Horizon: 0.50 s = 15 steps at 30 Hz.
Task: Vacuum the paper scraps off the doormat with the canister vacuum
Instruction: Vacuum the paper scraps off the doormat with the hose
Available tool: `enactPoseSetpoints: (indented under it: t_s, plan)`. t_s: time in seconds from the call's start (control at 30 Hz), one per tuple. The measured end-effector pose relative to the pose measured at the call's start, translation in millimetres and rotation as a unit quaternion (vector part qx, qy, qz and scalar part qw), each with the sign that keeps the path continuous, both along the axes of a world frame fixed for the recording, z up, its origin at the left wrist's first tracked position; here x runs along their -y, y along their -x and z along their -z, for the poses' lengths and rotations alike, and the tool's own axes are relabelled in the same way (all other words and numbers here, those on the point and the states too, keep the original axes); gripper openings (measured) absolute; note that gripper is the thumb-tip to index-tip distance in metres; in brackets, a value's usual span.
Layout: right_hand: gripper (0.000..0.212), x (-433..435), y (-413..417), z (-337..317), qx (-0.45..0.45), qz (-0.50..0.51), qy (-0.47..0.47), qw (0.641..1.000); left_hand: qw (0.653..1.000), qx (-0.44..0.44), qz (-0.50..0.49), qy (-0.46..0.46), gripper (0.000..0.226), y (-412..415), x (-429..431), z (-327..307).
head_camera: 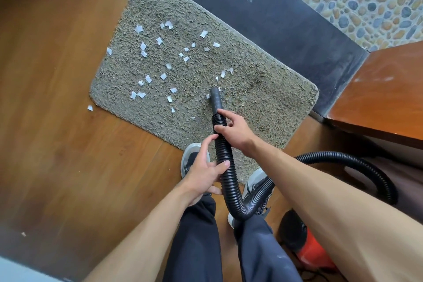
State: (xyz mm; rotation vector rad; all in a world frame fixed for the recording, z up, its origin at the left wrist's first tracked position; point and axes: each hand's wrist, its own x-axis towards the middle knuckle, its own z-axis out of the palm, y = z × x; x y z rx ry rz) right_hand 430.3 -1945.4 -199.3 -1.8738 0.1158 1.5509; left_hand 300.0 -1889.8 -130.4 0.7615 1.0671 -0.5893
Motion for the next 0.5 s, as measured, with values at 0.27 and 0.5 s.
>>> enactPoseSetpoints:
  t_s: [0.27, 0.5]
  plan:
    - [0.061, 0.1, 11.4, 1.0, 0.025, 0.009, 0.022, 0.999, 1.0, 0.001, -0.01, 0.013, 0.066, 10.1, -2.4, -2.0]
    - [0.059, 8.0, 15.6, -4.0, -0.015, 0.006, 0.029, 0.999, 1.0, -0.006, -0.018, 0.024, 0.066, 16.4, 6.8, -5.9]
